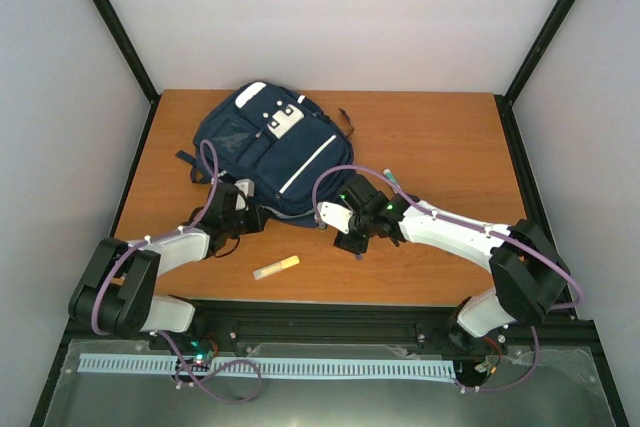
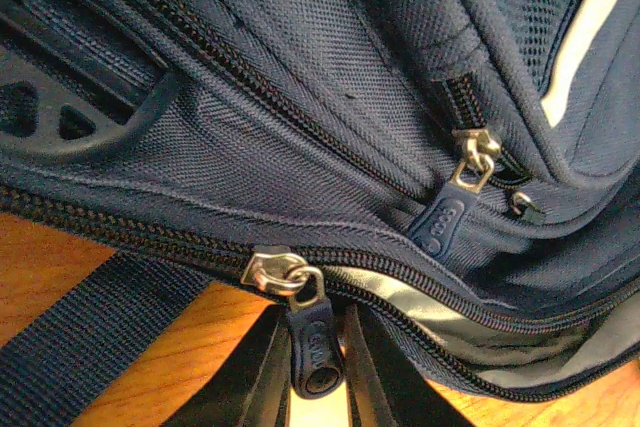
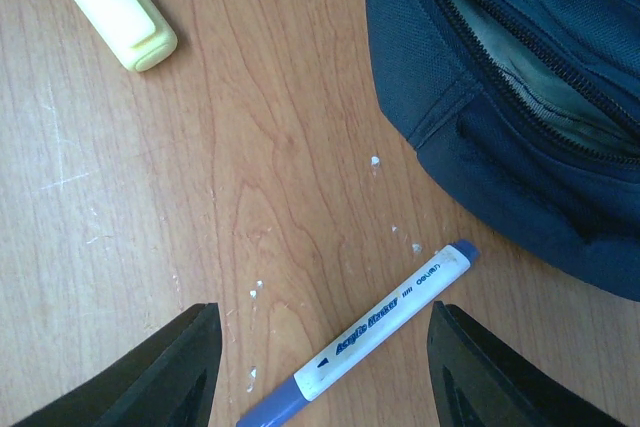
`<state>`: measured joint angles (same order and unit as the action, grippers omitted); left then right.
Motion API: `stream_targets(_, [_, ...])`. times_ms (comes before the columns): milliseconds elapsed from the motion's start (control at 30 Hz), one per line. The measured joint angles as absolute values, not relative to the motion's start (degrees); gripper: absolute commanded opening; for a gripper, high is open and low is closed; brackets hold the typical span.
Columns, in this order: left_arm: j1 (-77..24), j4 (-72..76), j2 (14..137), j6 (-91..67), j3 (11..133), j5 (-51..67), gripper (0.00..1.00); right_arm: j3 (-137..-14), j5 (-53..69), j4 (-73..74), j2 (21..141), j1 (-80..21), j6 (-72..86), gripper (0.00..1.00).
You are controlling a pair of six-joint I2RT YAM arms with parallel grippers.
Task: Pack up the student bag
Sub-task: Zip the student bag at the center of the board.
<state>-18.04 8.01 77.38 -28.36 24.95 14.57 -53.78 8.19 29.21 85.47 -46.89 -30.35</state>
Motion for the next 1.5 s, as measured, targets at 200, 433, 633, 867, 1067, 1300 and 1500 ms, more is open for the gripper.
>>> stream_targets(200, [-18.0,6.6,77.4,-29.9,24.9,13.9,0.04,-53.8,8.2,29.3,85.5,-46.9,-30.3,0.58])
stream_targets(433, [-18.2,2.3,72.6,-31.5,24.9,13.9,0.01,-53.8,8.2,29.4,85.5,-46.9,-30.3,0.58])
stream_targets(633, [-20.7,1.6,73.4,-32.2,25.1,16.8,0.01,-53.8,8.2,29.4,85.5,-46.9,-30.3,0.58])
stream_targets(867, [-25.4,3.7,79.0,-33.5,27.0,21.1,0.02,-53.8,8.2,29.4,85.8,-46.9,-30.3,0.58])
stream_targets(1067, [-27.4,6.7,82.5,-34.4,28.7,25.3,0.03,-53.8,7.9,29.4,86.2,-46.9,-29.8,0.58])
stream_targets(1300, [-27.7,6.6,88.0,-35.1,32.9,27.2,0.3,-54.1,7.6,29.3,87.5,-45.7,-27.3,0.55])
stream_targets(1500, [-28.1,0.1,84.8,-33.6,36.2,27.1,0.51,-56.7,8.4,29.4,89.0,-45.3,-23.3,0.53])
